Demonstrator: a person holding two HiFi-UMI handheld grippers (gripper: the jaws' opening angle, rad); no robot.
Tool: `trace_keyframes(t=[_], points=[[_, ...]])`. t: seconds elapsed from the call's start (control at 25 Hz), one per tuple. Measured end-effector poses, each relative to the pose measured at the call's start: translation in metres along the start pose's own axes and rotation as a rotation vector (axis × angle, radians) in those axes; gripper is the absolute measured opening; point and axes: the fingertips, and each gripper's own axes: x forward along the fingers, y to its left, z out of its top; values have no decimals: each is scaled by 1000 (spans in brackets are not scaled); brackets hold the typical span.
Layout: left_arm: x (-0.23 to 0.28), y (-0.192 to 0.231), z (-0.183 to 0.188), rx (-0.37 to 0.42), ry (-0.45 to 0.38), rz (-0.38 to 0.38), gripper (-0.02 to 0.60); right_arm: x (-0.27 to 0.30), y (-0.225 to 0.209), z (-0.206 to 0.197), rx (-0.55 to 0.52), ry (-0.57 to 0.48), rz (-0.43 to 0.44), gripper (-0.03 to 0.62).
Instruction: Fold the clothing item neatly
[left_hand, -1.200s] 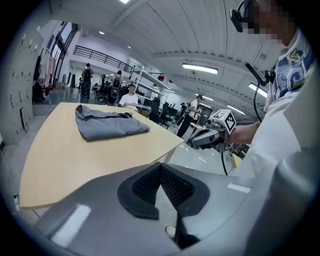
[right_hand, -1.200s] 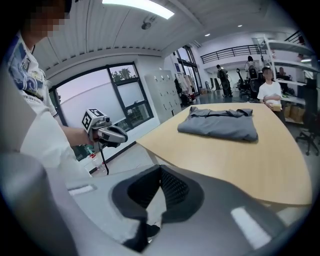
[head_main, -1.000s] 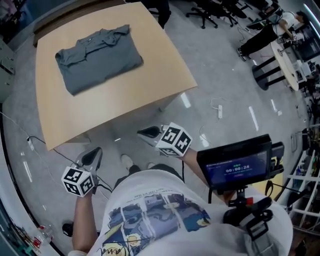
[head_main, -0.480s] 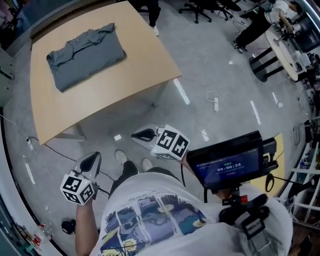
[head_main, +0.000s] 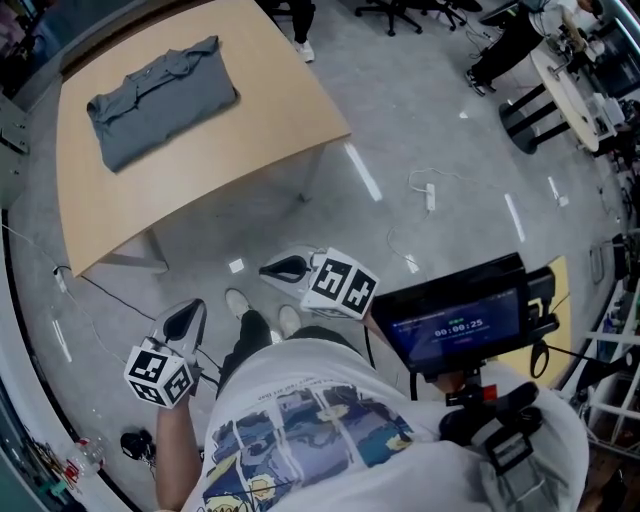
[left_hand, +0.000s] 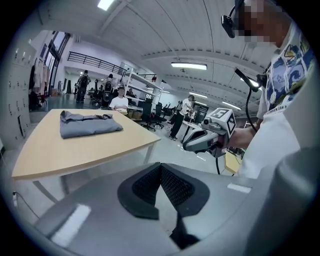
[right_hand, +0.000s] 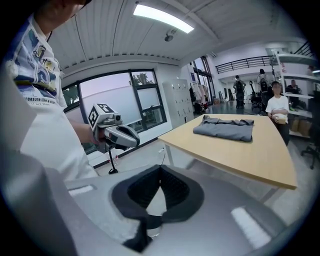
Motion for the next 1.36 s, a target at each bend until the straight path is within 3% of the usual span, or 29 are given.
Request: trace_keyframes(t=[0.48,1.36], points=[[21,-15,-3,31,33,-52,6,-8,-2,-8,4,-23,-21,3],[31,-12,-13,35,58,-55,6,-4,-5,-22,1,-6,-11,3]])
